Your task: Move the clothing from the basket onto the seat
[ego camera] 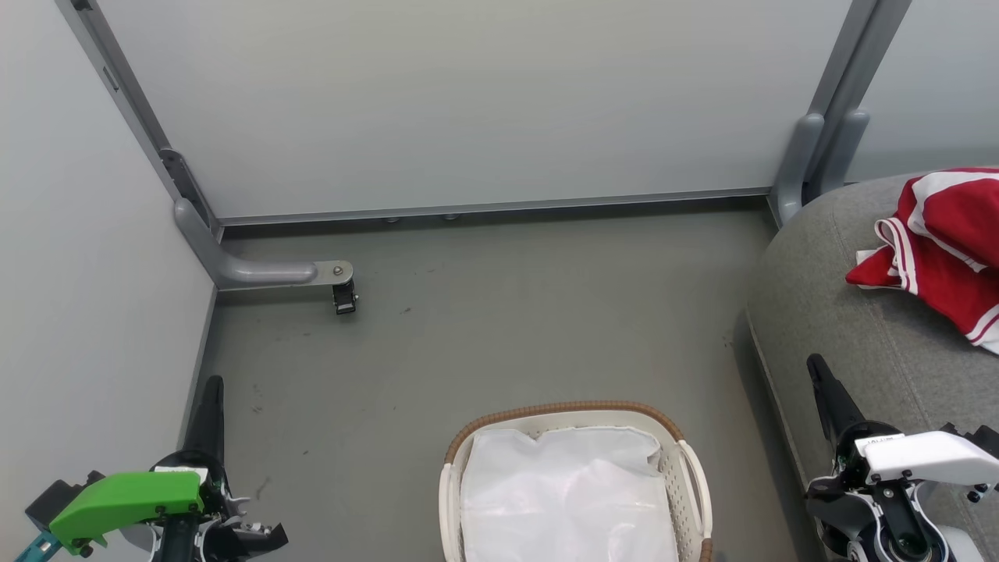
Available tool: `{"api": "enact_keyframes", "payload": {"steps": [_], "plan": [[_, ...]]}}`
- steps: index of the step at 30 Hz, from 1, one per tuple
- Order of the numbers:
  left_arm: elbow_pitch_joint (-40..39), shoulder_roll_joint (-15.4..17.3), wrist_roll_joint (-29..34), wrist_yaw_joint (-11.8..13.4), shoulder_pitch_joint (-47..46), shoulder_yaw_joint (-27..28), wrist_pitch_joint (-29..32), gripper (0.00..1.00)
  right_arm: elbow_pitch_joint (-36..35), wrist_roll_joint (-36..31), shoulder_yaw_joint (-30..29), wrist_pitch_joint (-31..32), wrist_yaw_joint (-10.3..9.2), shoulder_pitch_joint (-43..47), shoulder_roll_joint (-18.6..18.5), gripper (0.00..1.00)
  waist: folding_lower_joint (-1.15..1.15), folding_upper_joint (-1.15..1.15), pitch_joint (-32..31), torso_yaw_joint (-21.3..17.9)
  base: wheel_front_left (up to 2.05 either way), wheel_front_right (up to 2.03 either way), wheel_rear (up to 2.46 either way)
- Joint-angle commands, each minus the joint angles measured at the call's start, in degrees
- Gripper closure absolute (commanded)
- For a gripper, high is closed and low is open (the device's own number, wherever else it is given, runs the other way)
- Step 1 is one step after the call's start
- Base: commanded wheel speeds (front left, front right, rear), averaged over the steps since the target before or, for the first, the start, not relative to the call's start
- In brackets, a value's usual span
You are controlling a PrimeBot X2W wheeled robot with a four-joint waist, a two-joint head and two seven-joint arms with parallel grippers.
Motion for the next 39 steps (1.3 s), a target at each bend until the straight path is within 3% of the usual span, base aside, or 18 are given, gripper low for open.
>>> {"api": "enact_keyframes", "payload": {"steps": [1,15,39], "plan": [[-0.3,0.4,-1.2,-0.4,-1.2,0.3,0.4,1.00,-0.3,1.2,-0.3,0.3,-0.04,-0.7,-0.3,1.00,0.00,0.55,0.0,0.0,0.00,0.00,0.00],[-0.3,0.4,-5.8,-0.5,-1.8,0.7,1.8,1.00,-0.6,6.3,-1.1,1.8,-0.05,-0.7,-0.3,1.00,0.00,0.62,-0.2,0.3,0.00,0.00,0.00],[-0.3,0.4,-5.6,-0.5,-1.7,0.7,1.8,1.00,-0.6,5.9,-1.3,1.9,-0.05,-0.7,-0.1,1.00,0.00,0.62,-0.2,0.3,0.00,0.00,0.00]]}}
